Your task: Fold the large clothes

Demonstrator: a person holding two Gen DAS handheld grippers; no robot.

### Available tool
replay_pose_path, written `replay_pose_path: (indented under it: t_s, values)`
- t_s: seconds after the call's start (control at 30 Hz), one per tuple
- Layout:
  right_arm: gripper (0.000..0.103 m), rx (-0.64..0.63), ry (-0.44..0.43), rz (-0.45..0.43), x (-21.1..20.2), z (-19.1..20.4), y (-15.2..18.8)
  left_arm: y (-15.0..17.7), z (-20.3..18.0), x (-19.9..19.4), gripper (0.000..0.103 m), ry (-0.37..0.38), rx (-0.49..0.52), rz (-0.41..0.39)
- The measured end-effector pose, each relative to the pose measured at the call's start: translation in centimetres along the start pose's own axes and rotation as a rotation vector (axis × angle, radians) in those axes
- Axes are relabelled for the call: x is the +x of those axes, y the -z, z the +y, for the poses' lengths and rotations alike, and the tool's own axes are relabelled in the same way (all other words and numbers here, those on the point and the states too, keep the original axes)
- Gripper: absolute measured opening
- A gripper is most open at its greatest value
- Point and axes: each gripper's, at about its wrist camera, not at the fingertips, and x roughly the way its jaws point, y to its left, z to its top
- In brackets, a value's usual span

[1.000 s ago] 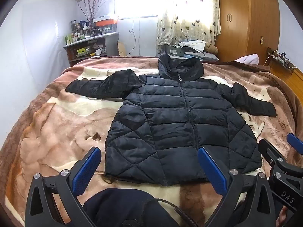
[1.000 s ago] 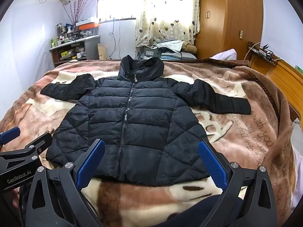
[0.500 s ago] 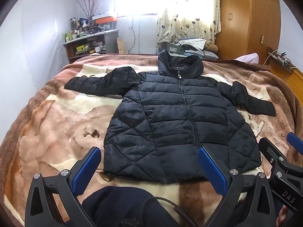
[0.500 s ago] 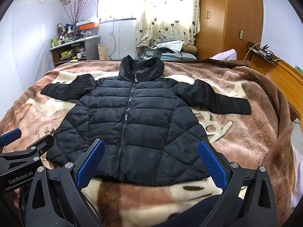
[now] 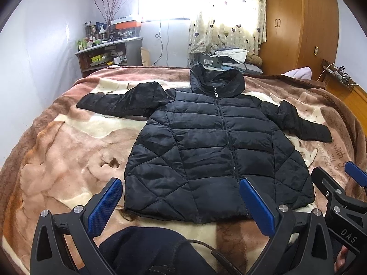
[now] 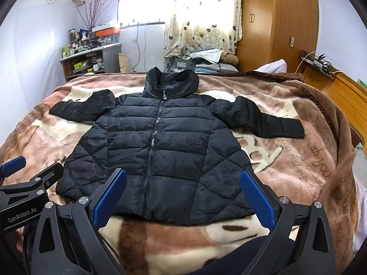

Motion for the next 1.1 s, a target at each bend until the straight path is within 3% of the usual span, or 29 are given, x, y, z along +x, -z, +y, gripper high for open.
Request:
replay_pose_path:
  t_s: [1.1]
  values:
    - [0.099,0.0,0.001,0.0,0.2,0.09,-0.14,0.01,0.51,0.3,0.103,-0.004,-0.012,-0.003]
